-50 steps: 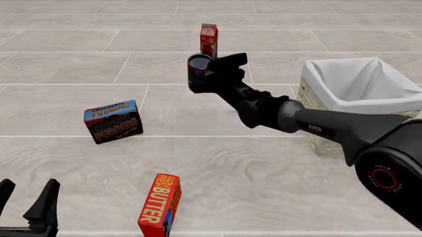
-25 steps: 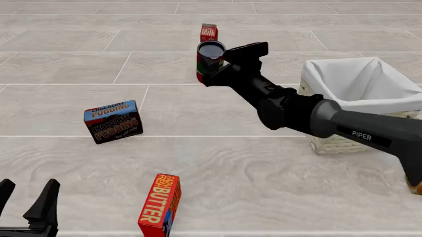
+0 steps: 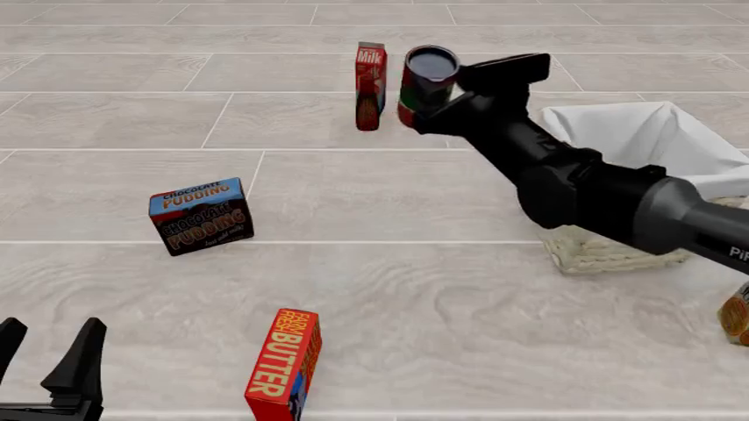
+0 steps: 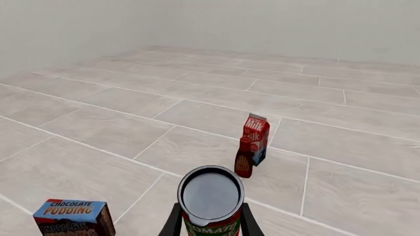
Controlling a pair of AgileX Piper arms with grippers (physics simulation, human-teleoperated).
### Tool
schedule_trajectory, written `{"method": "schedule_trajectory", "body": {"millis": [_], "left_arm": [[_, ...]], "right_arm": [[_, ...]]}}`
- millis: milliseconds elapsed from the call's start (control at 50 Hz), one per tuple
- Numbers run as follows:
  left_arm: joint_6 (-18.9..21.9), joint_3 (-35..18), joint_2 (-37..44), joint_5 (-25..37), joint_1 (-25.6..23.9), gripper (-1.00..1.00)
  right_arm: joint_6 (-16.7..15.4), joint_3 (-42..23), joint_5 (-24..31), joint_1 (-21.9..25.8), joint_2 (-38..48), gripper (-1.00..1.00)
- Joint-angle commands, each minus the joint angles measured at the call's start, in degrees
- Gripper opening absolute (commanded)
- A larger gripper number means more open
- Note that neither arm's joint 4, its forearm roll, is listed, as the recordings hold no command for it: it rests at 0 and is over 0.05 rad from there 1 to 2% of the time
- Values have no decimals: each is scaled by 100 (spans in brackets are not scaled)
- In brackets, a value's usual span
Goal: Pick the tomato sauce and place it in the basket.
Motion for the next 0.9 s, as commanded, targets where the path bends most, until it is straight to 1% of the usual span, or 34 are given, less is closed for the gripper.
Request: {"method": "schedule_trajectory", "body": {"millis": [20,100,120,160,360,440,560,600,620,720,900], "left_arm": [[0,0,0,0,0,100],[0,0,-1,0,0,100],[0,0,0,0,0,100],[1,0,0,0,-1,100],[0,0,0,0,0,100],[0,0,1,0,-1,100],[2,0,-1,0,0,100],[0,0,-1,0,0,100],[2,0,-2,0,-1,100],[0,0,-1,0,0,100],[-1,0,-1,0,0,100]], "right_arm": [[107,291,-15,-282,-393,-100],[111,441,-50,-366,-600,-100],[71,480,-83,-395,-648,-100],[147,512,-88,-453,-742,-100],[166,628,-64,-651,-938,-100],[137,664,-35,-798,-1010,-100],[182,742,-26,-1063,-1144,-100],[144,770,-33,-1113,-1172,-100],[166,811,-46,-1201,-1209,-100],[205,887,-60,-1350,-1318,-100],[282,1019,-68,-1540,-1589,-100]]}}
